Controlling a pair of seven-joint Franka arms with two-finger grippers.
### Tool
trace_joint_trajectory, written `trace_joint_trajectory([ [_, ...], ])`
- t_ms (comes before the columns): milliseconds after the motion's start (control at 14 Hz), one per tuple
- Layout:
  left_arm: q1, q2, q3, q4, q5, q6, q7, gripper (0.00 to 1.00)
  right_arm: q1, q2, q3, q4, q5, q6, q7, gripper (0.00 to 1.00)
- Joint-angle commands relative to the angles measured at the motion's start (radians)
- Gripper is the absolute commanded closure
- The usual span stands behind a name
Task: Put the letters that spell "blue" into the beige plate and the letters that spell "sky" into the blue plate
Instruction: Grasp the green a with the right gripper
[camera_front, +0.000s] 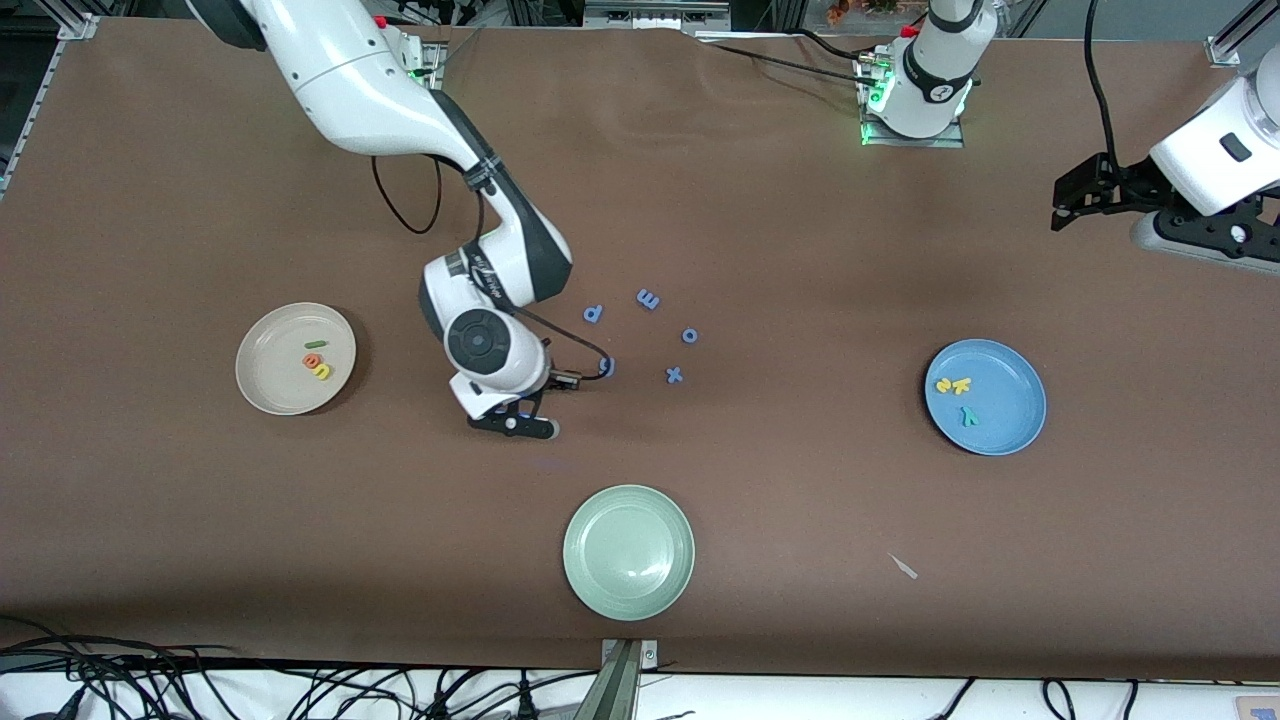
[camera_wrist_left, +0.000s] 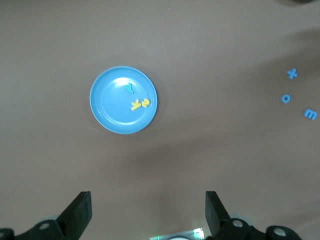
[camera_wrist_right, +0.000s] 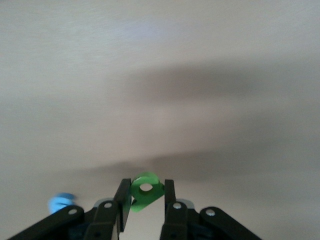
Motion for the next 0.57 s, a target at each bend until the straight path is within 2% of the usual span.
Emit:
trace_joint_trajectory([
  [0,0.014,0.010,-0.005,0.028,-0.032,-0.039,-0.008,0.00,-0.024,-0.070,-0.067,-0.033,0.004,-0.111,-0.187,0.87],
  [214,0.019,0.010,-0.001,0.028,-0.049,-0.040,-0.009,0.00,-0.024,-0.192,-0.190,-0.180,0.003,-0.132,-0.467,0.87],
  [499,0.040,0.014,0.001,0.028,-0.034,-0.017,0.000,0.00,-0.024,-0.266,-0.349,-0.299,0.006,-0.129,-0.772,0.87],
])
